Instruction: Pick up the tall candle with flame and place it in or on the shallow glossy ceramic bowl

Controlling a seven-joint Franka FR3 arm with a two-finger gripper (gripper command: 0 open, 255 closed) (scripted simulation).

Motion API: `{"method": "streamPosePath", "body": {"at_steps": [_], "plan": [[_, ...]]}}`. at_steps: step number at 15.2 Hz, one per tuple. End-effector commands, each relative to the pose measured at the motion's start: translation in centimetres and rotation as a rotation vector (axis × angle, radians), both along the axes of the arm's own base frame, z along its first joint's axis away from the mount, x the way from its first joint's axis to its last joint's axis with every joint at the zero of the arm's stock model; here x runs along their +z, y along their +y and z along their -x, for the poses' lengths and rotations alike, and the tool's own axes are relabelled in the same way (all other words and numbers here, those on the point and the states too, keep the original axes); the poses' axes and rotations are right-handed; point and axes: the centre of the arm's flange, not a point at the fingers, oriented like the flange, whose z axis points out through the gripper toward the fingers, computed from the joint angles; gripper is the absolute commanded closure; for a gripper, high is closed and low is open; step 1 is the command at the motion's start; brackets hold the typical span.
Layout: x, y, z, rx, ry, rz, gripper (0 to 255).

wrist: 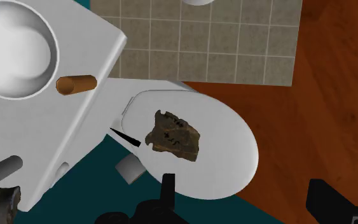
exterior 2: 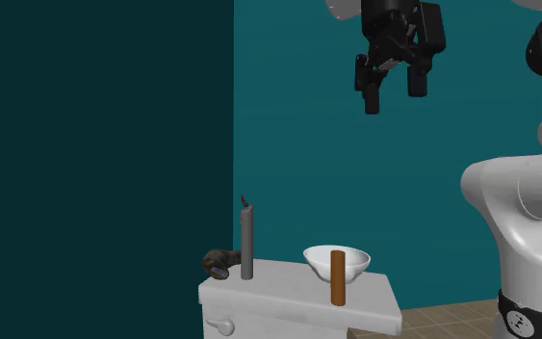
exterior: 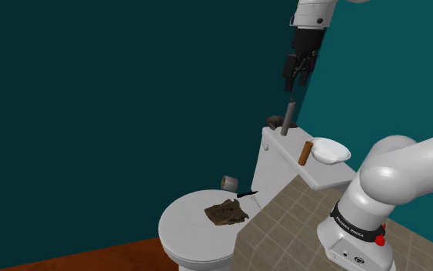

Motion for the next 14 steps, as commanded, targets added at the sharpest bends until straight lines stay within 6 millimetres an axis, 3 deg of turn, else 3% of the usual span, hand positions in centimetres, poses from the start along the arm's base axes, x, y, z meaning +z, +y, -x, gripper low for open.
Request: {"method": "streamPosePath", "body": {"at_steps": [1, 14], "plan": [[0.0, 0.0, 0.0, 0.000, 0.000, 0.000, 0], [-7.5, -11.5, -7.3, -0.215, -0.086, 0.089, 0]]}}
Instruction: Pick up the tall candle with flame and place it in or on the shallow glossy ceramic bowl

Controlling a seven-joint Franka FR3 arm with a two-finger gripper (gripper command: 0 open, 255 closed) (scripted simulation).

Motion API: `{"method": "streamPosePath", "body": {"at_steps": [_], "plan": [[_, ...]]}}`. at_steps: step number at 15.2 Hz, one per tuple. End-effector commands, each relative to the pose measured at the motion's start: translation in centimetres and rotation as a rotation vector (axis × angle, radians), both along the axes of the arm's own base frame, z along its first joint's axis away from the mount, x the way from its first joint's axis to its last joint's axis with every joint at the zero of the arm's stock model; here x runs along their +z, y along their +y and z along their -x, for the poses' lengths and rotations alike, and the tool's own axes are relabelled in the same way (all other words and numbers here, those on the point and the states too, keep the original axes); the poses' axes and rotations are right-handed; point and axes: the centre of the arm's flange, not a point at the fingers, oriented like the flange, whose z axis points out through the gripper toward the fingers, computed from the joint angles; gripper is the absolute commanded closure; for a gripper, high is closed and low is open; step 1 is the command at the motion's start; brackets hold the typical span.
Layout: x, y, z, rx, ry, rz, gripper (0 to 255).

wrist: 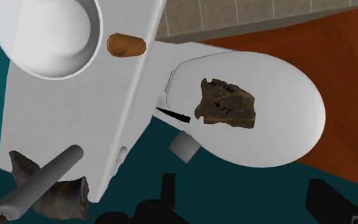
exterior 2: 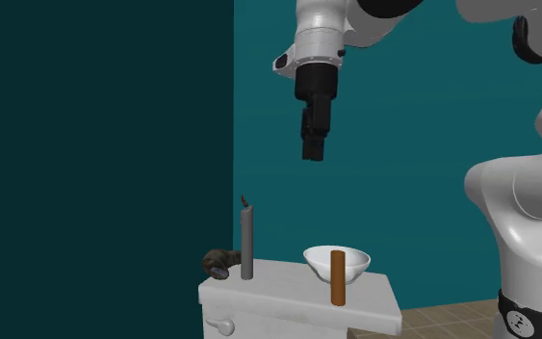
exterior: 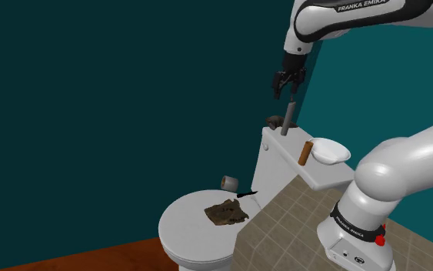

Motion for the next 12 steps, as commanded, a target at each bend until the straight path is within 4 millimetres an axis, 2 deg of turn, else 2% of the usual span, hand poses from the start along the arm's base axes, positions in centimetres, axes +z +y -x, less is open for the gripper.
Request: {"method": "streamPosePath", "body": {"at_steps": [1, 12], "plan": [[-0.8, -2.1, -0.9, -0.033, -0.015, 0.015, 0], [-5.7, -13.5, -5.2, -0.215, -0.088, 0.090, 0]]}}
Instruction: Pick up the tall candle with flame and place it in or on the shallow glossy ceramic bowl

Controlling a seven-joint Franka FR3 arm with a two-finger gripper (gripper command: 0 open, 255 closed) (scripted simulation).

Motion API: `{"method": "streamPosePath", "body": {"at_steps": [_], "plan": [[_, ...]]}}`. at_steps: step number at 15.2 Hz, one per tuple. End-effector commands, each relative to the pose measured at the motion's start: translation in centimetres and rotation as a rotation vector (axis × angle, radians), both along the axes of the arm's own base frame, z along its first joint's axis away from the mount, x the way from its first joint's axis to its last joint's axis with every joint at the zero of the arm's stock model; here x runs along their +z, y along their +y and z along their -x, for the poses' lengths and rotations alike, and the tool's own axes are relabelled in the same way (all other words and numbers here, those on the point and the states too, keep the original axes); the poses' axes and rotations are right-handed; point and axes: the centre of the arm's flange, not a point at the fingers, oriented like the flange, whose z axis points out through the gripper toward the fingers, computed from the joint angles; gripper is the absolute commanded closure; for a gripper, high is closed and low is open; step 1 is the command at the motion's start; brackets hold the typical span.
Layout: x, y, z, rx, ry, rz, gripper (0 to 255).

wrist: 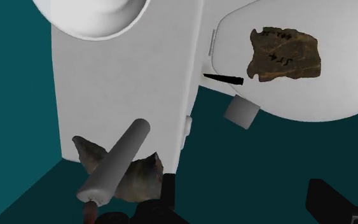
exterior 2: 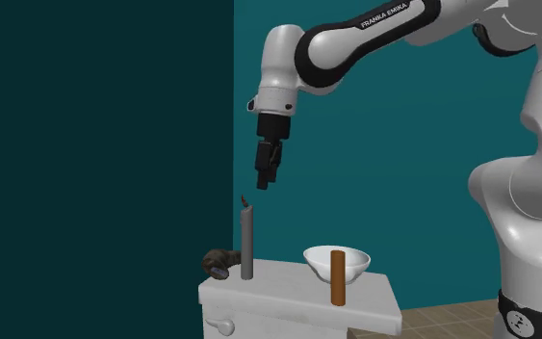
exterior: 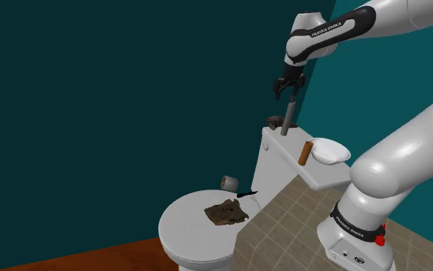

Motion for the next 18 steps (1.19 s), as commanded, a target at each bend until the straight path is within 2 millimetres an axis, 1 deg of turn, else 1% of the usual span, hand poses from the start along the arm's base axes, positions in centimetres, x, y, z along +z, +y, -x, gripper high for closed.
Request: {"method": "streamPosePath", "body": {"at_steps": [1, 7, 12, 13, 18], "plan": [[-0.7, -2.1, -0.5, -0.033, -0.015, 0.015, 0], [-2.9, -8.8, -2.0, -0.132, -0.054, 0.056, 0], [-4.4, -14.5, -2.8, -0.215, -0.087, 0.090, 0], [-4.6, -15.1, -2.9, -0.224, -0.091, 0.093, 0], [-7.1, -15.9, -3.2, -0.224, -0.091, 0.093, 0]]}}
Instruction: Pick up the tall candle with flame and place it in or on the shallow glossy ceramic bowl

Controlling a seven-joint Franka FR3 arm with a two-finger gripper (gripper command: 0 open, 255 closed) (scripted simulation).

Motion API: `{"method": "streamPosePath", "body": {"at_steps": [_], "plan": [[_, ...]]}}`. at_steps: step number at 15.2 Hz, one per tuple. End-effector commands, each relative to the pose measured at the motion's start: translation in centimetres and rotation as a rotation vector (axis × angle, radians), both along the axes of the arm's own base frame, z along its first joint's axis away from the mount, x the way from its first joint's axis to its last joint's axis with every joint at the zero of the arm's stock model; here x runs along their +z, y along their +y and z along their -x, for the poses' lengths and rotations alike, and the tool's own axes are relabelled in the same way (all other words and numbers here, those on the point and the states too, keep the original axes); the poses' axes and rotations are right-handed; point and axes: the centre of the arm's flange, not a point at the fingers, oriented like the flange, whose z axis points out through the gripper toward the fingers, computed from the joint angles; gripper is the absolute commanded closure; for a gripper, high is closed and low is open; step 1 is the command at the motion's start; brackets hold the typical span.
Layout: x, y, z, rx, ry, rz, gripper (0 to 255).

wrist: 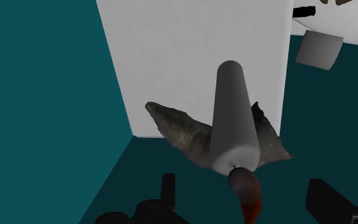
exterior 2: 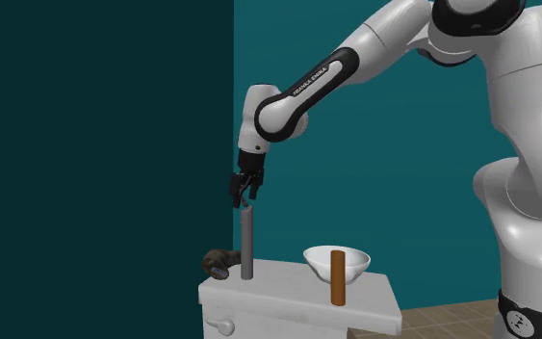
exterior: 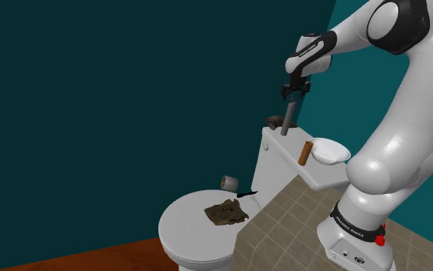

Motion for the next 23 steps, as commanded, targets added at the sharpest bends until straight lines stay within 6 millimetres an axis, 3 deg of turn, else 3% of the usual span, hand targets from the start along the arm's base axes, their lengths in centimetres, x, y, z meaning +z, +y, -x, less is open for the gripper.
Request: {"method": "streamPosePath", "body": {"at_steps": [1, 3, 10, 11, 20, 23], "plan": [[-1.0, -0.3, -0.1, 0.000, -0.001, 0.000, 0], [-1.8, -0.6, -0.2, 0.000, -0.001, 0.000, 0], [-1.8, -0.6, -0.2, 0.000, -0.001, 0.000, 0], [-1.8, -0.6, -0.2, 0.000, -0.001, 0.000, 255], [-1.8, -0.6, -0.2, 0.000, -0.001, 0.000, 255], [-0.2, -0.6, -0.2, 0.000, -0.001, 0.000, 255]]}}
